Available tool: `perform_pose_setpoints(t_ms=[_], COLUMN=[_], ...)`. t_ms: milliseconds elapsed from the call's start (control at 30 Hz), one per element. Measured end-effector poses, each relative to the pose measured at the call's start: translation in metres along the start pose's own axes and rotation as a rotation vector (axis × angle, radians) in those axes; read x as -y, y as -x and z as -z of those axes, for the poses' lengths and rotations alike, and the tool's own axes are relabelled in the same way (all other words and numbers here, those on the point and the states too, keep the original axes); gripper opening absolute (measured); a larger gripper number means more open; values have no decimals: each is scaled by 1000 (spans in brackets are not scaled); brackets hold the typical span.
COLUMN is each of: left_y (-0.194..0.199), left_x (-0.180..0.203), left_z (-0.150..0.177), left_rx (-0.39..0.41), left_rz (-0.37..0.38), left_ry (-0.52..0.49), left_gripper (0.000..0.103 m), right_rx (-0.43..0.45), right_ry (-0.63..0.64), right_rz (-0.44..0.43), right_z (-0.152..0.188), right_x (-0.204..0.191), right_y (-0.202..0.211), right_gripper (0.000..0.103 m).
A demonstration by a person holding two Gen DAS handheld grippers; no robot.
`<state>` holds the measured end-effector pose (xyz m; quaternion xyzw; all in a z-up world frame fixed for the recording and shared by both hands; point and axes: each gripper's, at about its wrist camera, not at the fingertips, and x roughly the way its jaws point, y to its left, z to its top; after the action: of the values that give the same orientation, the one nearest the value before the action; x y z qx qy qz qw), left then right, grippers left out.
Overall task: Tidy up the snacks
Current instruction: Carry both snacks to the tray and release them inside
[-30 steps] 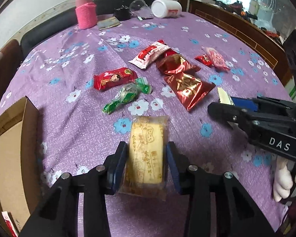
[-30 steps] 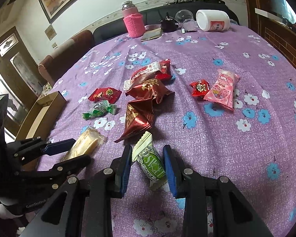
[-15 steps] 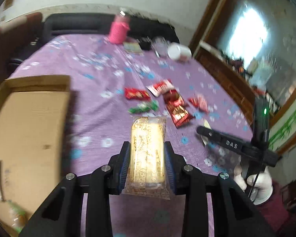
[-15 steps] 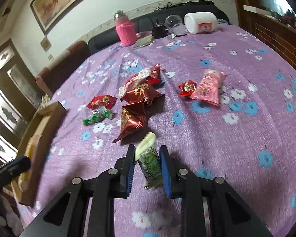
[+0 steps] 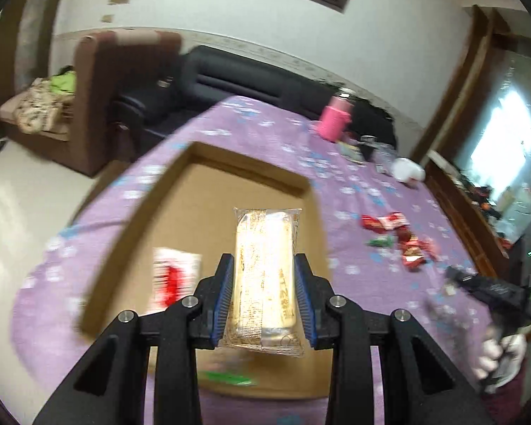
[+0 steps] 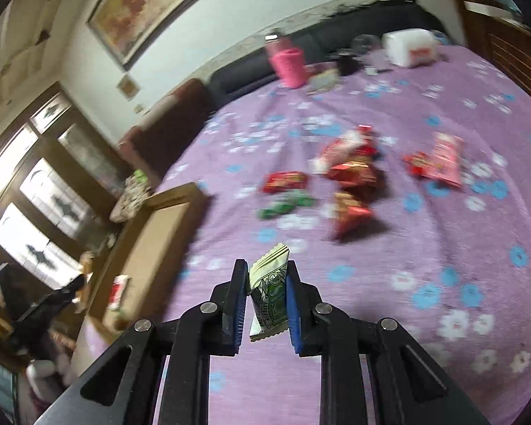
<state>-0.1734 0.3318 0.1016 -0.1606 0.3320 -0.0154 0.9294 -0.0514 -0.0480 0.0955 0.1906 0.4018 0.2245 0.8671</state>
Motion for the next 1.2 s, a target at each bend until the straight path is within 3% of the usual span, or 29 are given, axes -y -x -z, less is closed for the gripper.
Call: perform_pose_setpoints(t_ms=[267, 533, 667, 800, 900, 1000, 1100, 1200], left_y=[-10, -28, -34, -33, -28, -18, -5, 7], left_x=[-31, -32, -36, -40, -40, -41, -40, -36], left_z=[18, 28, 29, 27, 25, 21, 16, 12], left_rx=[-57, -104, -116, -108, -91, -61, -17, 20], left_rz=[-60, -85, -102, -70, -57, -38, -39, -35], left_ry=[31, -5, -9, 19, 36, 68, 86, 92], left_gripper=[33, 33, 33, 36, 46, 50, 62, 65], right_rx=[-140, -259, -302, -332, -340, -342, -301, -265], right_ry=[172, 317, 335, 340, 323, 298, 294, 270], right_rz=[-158, -185, -167, -139, -116, -141, -149, -152], right_z=[9, 30, 37, 45, 48, 44, 36, 28], right_x=[-111, -187, -195, -198, -197, -193, -189, -182], right_y=[-54, -124, -152, -171, -177, -173, -159, -144], right_gripper=[22, 22, 22, 24, 27, 31, 35, 37])
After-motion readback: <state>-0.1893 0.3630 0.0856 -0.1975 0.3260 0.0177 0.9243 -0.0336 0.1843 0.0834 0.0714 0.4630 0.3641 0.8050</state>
